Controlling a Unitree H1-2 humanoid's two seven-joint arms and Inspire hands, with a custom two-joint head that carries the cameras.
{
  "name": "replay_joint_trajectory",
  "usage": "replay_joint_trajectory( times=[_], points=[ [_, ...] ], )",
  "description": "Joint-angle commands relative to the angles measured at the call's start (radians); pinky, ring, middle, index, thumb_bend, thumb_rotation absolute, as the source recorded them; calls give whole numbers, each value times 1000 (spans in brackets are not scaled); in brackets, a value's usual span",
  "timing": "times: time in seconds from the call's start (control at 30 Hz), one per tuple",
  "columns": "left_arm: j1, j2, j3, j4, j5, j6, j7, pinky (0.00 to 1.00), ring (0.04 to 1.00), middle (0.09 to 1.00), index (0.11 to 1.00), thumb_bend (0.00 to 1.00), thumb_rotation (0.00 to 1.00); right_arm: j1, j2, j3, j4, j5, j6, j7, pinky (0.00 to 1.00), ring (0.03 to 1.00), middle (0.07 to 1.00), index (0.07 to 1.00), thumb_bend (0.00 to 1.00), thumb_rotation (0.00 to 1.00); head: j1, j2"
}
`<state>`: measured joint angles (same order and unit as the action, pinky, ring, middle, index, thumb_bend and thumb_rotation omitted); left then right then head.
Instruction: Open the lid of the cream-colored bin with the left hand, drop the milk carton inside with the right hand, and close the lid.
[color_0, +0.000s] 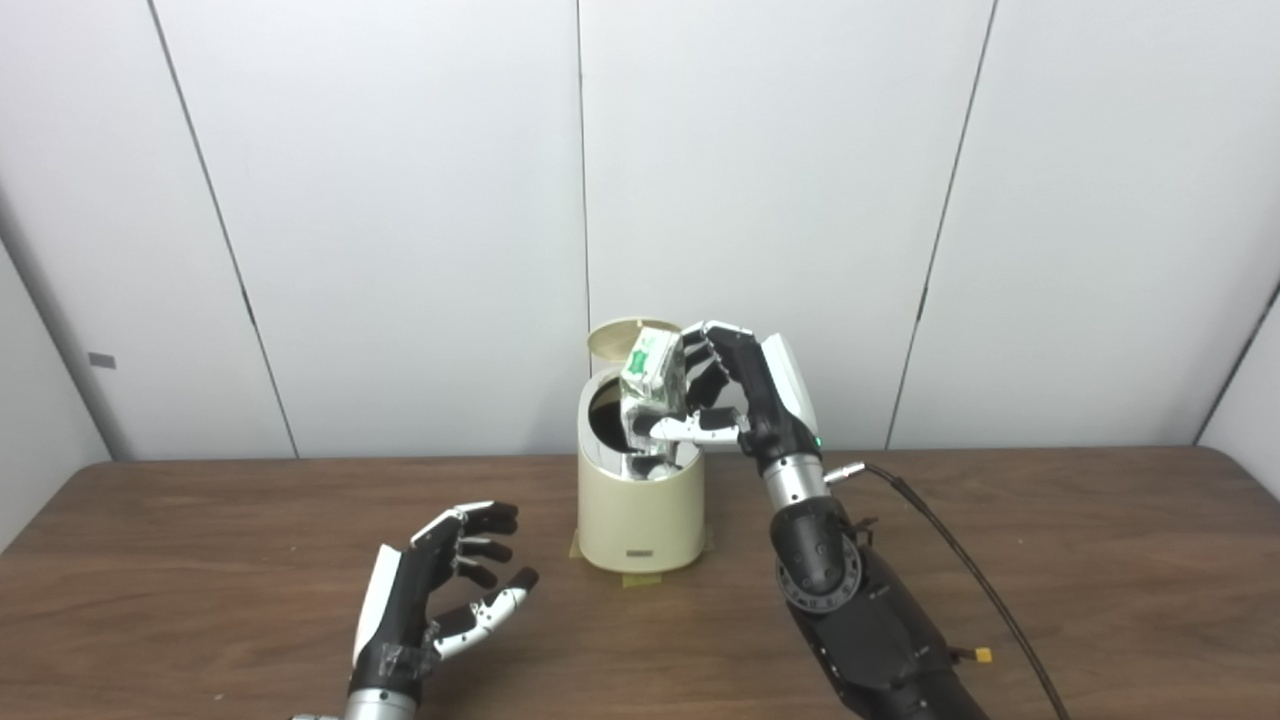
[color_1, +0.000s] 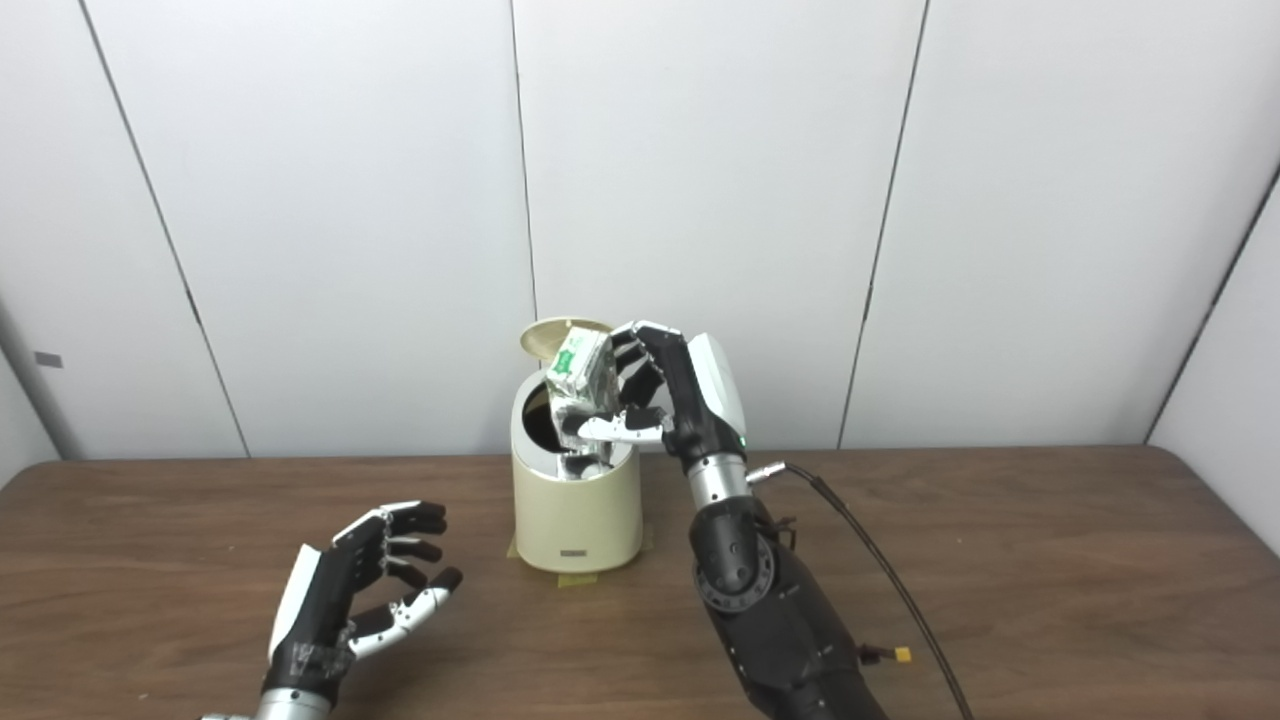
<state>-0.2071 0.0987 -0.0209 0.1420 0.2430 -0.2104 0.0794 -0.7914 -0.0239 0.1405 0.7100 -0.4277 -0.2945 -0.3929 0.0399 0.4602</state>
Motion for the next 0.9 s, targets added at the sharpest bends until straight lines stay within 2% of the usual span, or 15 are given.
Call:
replay_joint_trajectory(
  times=[0.0, 0.3, 0.6, 0.87],
  points=[
    [-14, -7, -3, -29, 6, -18, 14, 497, 612, 687, 686, 546, 0, -82, 3, 0, 0, -5, -63, -34, 282, 322, 423, 530, 519, 0, 1, 1],
    [-12, -6, -8, -30, 17, -19, 16, 496, 617, 690, 687, 547, 0, -102, 11, 7, 82, -5, -102, -74, 279, 320, 420, 529, 519, 0, 2, 1],
    [-12, -8, -6, -30, 9, -27, 16, 497, 617, 690, 682, 547, 0, -104, -2, 21, 112, -29, -134, -107, 277, 320, 420, 529, 519, 0, 2, 6],
    [-11, -10, -6, -30, 6, -26, 15, 493, 611, 684, 680, 542, 0, -90, -11, 35, 103, -37, -116, -85, 276, 324, 421, 528, 520, 0, 0, 12]
  ],
)
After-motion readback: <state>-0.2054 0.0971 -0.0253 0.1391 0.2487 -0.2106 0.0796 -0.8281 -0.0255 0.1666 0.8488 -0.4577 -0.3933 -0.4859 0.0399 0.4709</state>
